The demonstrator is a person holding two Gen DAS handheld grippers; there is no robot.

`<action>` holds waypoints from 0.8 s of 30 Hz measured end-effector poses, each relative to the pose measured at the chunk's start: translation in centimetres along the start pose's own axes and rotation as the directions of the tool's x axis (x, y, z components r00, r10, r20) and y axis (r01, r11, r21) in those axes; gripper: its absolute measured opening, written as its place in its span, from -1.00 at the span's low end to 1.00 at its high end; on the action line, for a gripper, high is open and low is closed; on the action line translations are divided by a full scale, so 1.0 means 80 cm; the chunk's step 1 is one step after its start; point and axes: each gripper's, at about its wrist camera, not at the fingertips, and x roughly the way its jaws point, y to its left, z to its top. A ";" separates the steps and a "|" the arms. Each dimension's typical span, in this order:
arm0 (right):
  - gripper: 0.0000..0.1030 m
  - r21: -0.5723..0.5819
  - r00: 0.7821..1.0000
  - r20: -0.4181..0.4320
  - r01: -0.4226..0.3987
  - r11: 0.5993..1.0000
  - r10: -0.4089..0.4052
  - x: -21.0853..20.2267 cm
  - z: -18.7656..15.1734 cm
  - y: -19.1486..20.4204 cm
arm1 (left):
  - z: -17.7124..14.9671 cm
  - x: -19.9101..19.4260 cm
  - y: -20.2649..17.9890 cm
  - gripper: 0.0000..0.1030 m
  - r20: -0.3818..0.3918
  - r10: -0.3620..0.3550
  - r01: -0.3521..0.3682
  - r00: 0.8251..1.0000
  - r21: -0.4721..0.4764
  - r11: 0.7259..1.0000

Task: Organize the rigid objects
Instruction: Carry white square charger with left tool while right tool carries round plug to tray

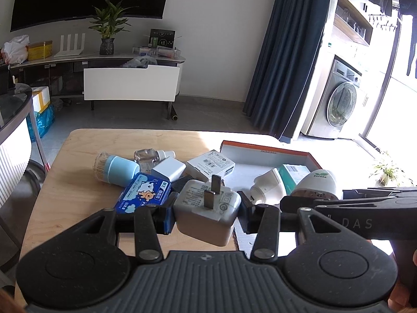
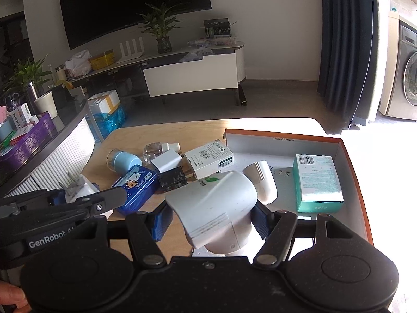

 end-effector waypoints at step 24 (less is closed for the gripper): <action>0.51 0.080 0.997 0.015 0.078 0.994 -0.080 -0.016 -0.004 -0.056 | -0.004 0.030 -0.049 -0.10 -0.049 -0.076 0.079 0.996 0.064 0.995</action>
